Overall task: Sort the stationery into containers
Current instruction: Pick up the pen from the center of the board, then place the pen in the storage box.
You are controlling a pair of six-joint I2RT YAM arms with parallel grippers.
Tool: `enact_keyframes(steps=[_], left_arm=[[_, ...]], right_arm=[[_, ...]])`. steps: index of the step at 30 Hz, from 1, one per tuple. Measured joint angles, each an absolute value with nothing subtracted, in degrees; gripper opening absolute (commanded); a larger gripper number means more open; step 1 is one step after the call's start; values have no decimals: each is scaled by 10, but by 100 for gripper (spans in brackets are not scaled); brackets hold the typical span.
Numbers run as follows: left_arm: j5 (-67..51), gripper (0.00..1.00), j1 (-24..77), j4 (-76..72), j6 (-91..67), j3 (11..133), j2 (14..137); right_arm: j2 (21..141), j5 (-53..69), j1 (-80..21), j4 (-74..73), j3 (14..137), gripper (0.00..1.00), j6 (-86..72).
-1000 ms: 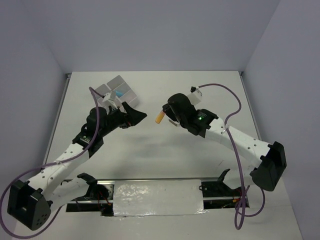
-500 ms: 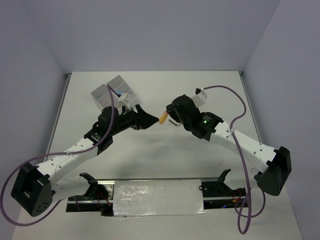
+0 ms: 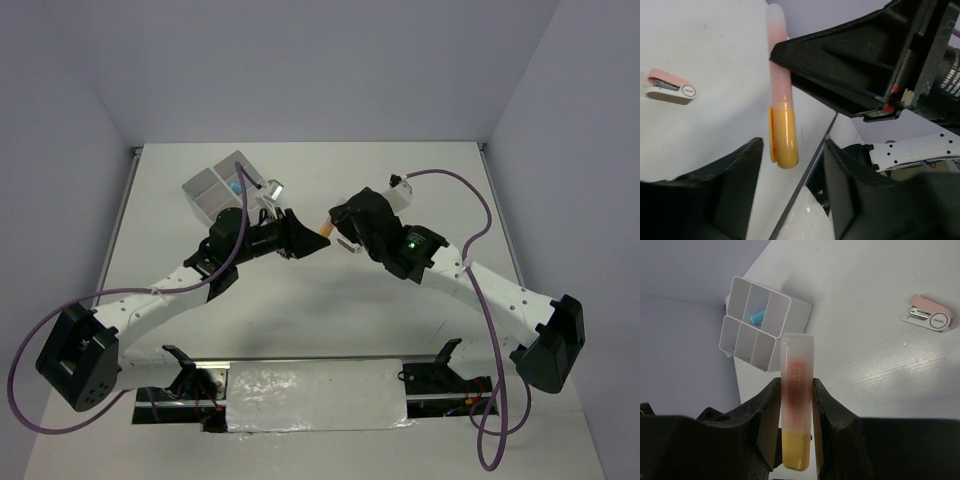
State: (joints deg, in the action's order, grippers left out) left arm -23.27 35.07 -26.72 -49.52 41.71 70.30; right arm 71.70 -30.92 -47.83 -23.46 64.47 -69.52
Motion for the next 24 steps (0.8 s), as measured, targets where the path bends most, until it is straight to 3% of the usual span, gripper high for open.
enact_keyframes(steps=[3, 14, 18, 24], left_arm=[[-243, 49, 352, -283, -497, 419, 711], [-237, 4, 352, -271, -493, 420, 718], [-232, 0, 354, -252, -479, 425, 718], [-229, 0, 355, -182, -416, 448, 713]], right_arm=[[717, -308, -479, -232, 645, 0, -693], [717, -324, -489, -232, 644, 0, -689], [717, -324, -490, -228, 636, 0, -692], [697, -311, -490, -171, 589, 10, -678]])
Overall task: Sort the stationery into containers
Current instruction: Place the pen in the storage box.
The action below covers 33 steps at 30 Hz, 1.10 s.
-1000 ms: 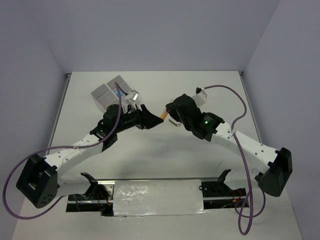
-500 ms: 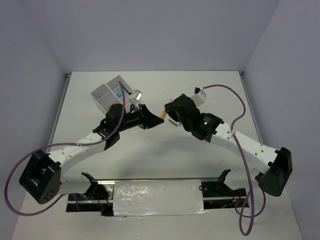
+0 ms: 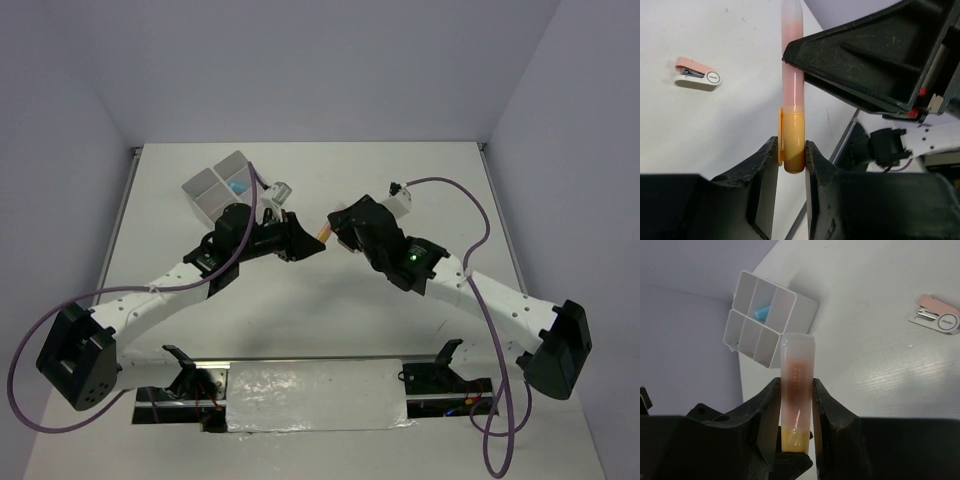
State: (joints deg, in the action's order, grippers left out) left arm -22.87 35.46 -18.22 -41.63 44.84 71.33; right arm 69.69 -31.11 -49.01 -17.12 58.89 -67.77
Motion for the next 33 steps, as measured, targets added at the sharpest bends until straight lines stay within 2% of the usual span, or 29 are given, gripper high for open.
enact_keyframes(steps=[9, 13, 33], left_arm=[[-212, 0, 363, -92, -324, 472, 629], [-198, 0, 363, -93, -317, 473, 612], [-168, 0, 366, -22, -297, 493, 589]], right_arm=[[609, -258, -500, -73, 524, 11, -667], [607, -239, -500, -48, 524, 25, -666], [601, -201, -496, 22, 477, 26, -689]])
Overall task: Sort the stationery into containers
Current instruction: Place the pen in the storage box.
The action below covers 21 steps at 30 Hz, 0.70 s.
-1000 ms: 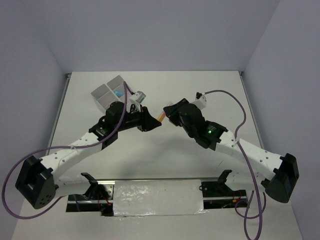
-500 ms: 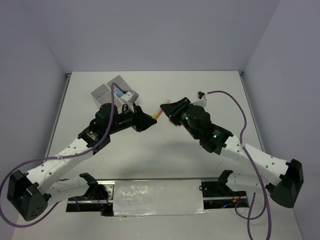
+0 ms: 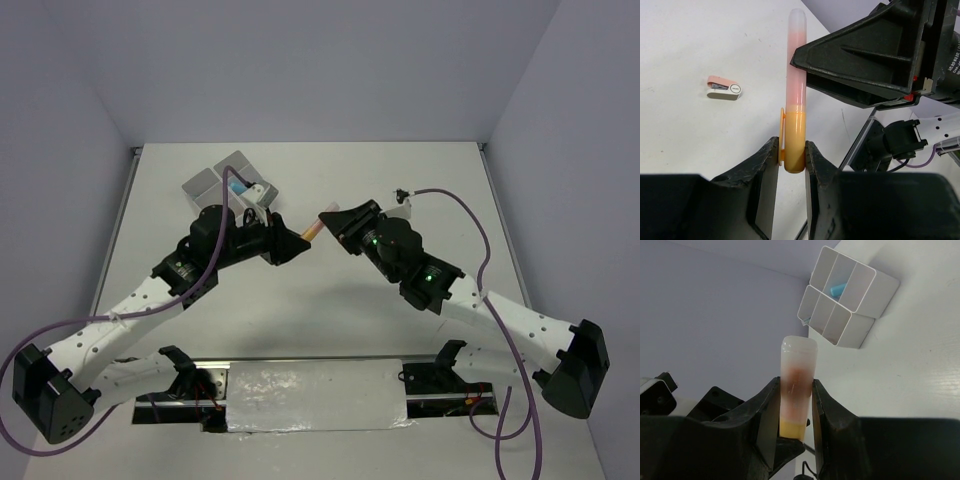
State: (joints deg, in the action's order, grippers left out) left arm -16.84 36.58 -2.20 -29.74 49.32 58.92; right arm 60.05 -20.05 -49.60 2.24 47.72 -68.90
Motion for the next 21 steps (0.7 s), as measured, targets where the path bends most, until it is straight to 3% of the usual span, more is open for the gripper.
enact_keyframes(steps=[16, 18, 21], left_arm=[[-148, 0, 367, 2, -297, 496, 571], [-147, 0, 367, 5, -297, 497, 569], [-140, 0, 366, 11, -297, 504, 569]], right_arm=[[593, -177, -493, 88, 431, 27, -721], [591, -175, -493, 95, 426, 36, -723], [588, -172, -493, 97, 418, 39, -720]])
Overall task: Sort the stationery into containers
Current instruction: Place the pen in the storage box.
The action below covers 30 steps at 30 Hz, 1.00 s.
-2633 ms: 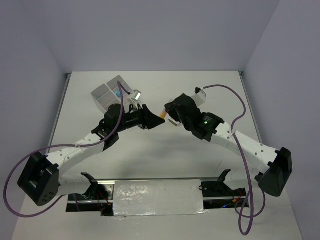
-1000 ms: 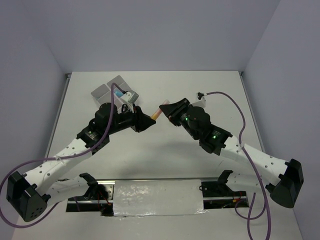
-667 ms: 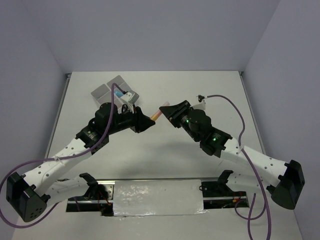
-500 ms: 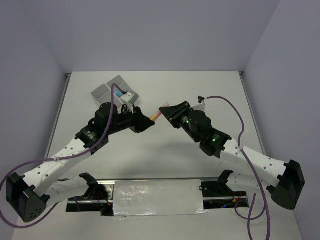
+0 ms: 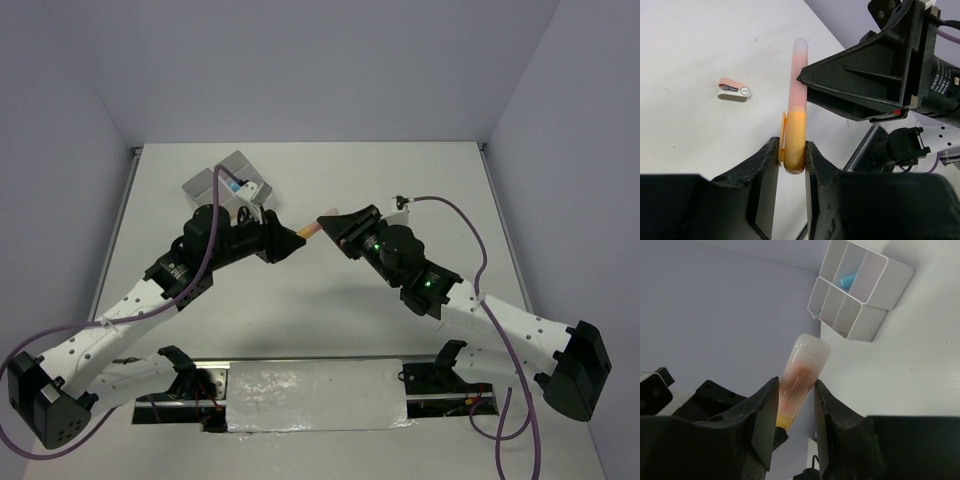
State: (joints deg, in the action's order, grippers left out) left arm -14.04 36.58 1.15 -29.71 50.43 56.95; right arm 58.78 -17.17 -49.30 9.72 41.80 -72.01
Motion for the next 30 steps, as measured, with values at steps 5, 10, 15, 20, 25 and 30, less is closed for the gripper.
enact_keyframes(steps=[5, 10, 15, 20, 25, 30], left_arm=[[-112, 0, 362, 4, -300, 512, 568], [-61, 0, 345, -20, -300, 537, 568], [-47, 0, 345, -26, -300, 540, 568], [6, 0, 331, 67, -302, 603, 604], [32, 0, 223, 206, -301, 758, 731], [61, 0, 163, 352, -263, 947, 898]], right_arm=[[575, -157, -492, 75, 419, 57, -701], [571, -127, -489, 21, 421, 57, -668], [567, -114, -472, -1, 427, 62, -648], [550, -107, -444, -25, 428, 66, -613], [534, -92, -396, -65, 428, 67, -582], [507, -85, -381, -103, 428, 67, -543]])
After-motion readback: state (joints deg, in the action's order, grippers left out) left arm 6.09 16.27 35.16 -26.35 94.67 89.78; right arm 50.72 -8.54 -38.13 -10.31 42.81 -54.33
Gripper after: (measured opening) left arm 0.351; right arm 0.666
